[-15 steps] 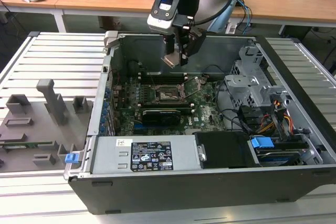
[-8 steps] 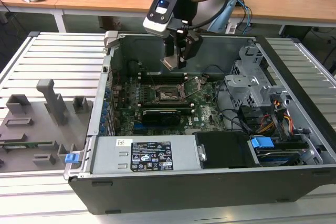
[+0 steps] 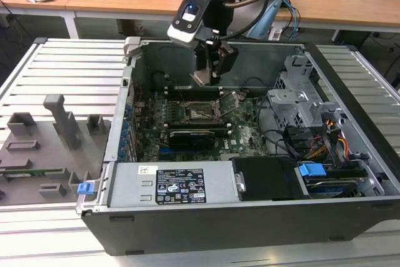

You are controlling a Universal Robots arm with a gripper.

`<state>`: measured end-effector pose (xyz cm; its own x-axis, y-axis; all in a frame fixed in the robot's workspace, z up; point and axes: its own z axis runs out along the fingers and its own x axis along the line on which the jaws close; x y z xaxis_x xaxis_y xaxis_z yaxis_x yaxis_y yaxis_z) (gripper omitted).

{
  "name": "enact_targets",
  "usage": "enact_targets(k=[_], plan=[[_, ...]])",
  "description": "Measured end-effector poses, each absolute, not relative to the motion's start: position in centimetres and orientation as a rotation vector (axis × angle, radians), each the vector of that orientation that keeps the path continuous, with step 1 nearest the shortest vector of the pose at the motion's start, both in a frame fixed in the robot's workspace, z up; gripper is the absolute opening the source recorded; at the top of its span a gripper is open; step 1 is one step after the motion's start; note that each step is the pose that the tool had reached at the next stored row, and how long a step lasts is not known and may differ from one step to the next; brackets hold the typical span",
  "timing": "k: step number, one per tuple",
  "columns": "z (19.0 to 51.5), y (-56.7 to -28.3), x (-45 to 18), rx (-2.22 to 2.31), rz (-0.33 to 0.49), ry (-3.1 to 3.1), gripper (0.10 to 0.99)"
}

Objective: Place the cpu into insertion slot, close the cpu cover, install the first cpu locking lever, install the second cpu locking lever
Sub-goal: 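Place the cpu into insertion slot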

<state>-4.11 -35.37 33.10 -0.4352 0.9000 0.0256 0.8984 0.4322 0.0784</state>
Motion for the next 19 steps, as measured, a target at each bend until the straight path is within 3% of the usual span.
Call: enact_targets(k=[19], plan=[[31.6, -35.3, -4.1, 2.006, 0.114, 2.384, 0.529]])
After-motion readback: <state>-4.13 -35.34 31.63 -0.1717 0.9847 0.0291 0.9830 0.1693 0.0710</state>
